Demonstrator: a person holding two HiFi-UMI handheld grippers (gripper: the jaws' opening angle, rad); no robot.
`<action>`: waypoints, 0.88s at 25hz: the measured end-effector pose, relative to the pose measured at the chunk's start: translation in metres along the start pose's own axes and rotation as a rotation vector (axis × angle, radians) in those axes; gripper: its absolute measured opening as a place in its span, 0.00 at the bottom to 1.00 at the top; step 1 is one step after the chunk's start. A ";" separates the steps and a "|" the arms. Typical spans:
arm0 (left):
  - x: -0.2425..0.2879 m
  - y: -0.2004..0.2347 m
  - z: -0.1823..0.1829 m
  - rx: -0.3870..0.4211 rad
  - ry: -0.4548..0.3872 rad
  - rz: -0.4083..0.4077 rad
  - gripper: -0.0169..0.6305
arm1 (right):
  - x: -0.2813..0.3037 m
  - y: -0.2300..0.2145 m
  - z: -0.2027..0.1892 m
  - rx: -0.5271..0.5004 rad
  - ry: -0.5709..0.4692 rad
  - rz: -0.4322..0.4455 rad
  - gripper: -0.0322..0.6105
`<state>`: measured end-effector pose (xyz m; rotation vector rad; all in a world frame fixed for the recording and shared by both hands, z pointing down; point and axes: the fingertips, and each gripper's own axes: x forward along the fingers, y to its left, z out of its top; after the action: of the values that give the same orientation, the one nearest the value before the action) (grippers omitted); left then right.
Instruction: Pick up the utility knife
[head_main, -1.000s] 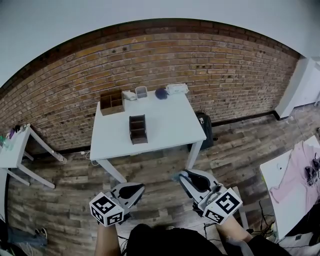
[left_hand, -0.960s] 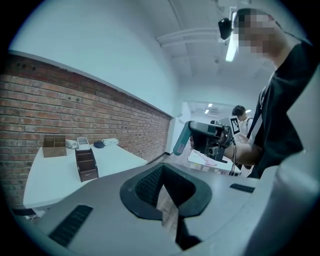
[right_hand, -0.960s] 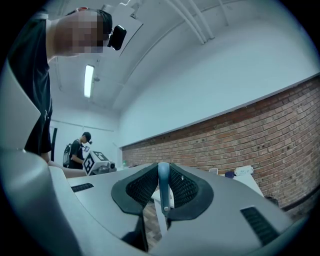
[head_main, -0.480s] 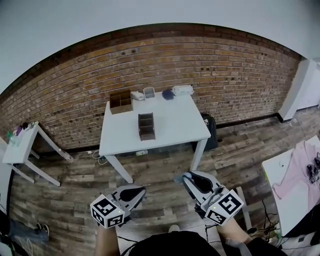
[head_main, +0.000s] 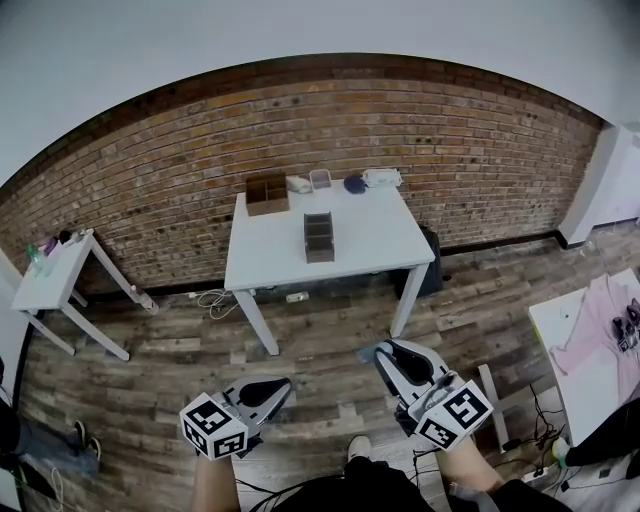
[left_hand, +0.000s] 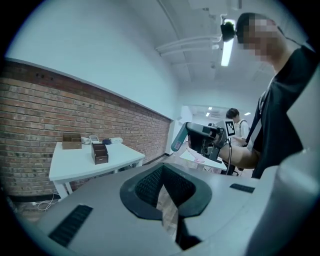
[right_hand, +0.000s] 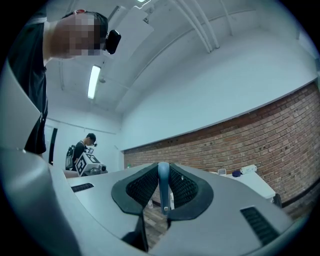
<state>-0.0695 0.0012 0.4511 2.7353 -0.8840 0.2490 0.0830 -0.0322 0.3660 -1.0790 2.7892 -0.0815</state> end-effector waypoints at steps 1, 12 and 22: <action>-0.009 -0.007 -0.004 0.000 -0.004 -0.010 0.02 | -0.006 0.011 -0.001 -0.002 0.004 -0.008 0.16; -0.109 -0.069 -0.056 -0.004 -0.008 -0.046 0.02 | -0.073 0.143 -0.014 -0.014 0.030 -0.074 0.16; -0.131 -0.098 -0.057 -0.005 -0.020 -0.051 0.02 | -0.094 0.171 0.003 -0.021 0.000 -0.070 0.16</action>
<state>-0.1212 0.1669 0.4560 2.7559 -0.8170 0.2096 0.0390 0.1574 0.3570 -1.1814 2.7582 -0.0605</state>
